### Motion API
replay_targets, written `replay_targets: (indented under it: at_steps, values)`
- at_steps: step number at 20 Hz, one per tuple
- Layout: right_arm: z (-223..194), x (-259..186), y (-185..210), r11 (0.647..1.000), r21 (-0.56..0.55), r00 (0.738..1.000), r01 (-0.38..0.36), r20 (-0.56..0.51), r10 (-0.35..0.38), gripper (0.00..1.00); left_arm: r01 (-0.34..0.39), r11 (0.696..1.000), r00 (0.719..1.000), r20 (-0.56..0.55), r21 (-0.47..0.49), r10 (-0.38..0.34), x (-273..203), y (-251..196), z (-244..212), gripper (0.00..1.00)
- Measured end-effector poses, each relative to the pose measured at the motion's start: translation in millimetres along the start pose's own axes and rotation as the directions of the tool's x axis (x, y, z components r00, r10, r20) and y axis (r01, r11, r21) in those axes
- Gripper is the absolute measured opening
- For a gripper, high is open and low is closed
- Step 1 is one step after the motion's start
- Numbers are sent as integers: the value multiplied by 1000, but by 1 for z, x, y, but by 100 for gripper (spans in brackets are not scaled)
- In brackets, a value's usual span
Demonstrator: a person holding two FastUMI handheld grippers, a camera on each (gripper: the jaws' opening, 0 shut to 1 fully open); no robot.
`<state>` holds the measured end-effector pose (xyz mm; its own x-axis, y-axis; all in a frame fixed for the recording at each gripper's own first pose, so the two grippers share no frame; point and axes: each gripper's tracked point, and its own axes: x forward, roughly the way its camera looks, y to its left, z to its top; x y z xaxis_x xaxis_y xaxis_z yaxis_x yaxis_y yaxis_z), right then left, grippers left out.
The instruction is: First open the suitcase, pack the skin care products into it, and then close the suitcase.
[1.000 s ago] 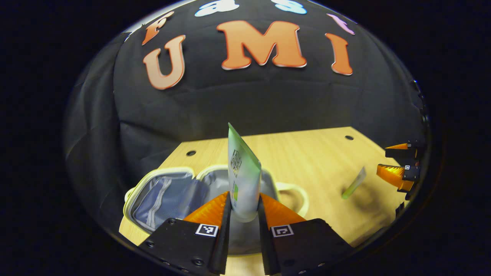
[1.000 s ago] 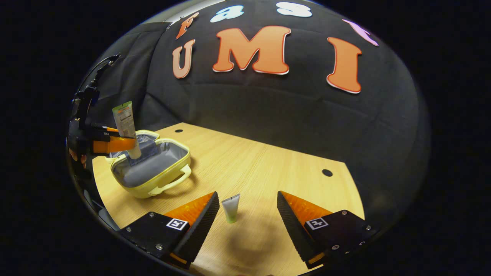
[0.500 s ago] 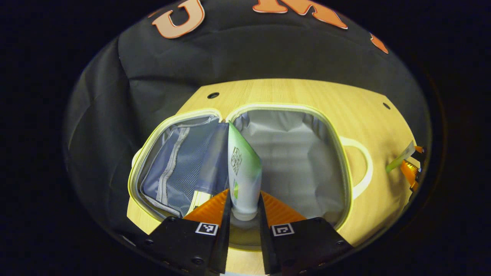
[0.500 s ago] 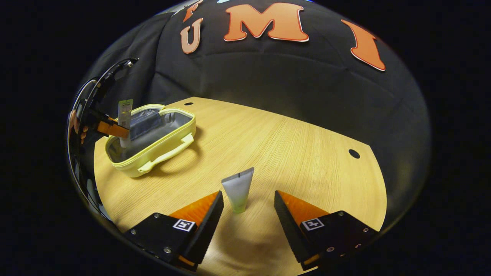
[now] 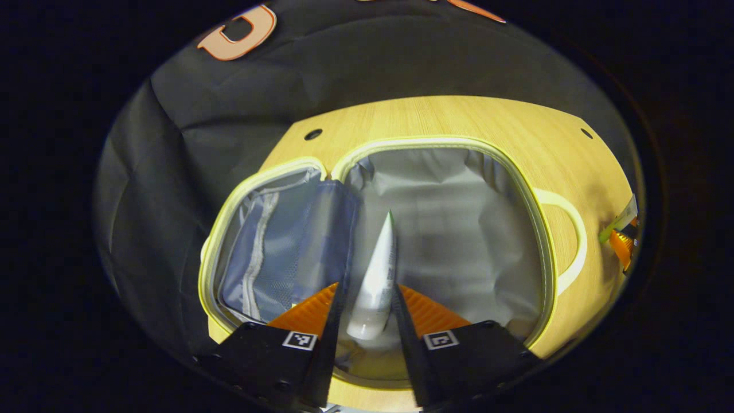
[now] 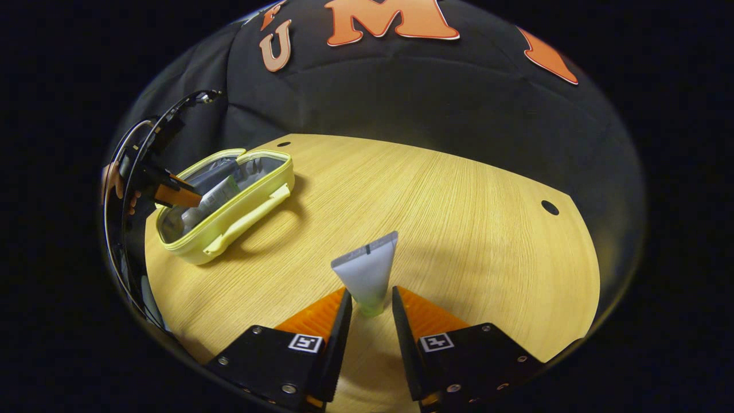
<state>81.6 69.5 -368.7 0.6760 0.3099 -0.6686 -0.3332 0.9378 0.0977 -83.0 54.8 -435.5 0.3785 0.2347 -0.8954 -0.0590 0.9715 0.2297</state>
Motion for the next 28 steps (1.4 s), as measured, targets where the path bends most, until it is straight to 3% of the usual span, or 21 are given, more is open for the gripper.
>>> replay_targets:
  at_steps: [1,2,6,14,21,25,28]
  values:
    - [-2,1,1,1000,8,1000,-5,-7,5,41,2,1000,1000,18,-5,-2,-5,1,0,58]
    - [0,0,2,1000,19,1000,-6,-6,6,34,3,1000,999,44,-12,-3,-11,4,4,59]
    - [0,-3,9,999,38,1000,-13,-23,14,37,15,999,984,181,-44,-7,-36,17,19,77]
    - [47,-39,46,1000,7,998,-30,60,29,35,31,991,920,392,-130,23,-80,54,39,80]
    - [94,-61,121,991,-58,985,-124,112,130,34,93,968,851,524,-233,44,-114,103,54,87]
    - [100,-48,173,980,-75,978,-187,76,192,34,62,965,823,561,-254,95,-129,145,45,90]
    - [101,-35,208,970,-72,971,-232,38,235,34,16,968,818,560,-250,132,-126,174,33,90]
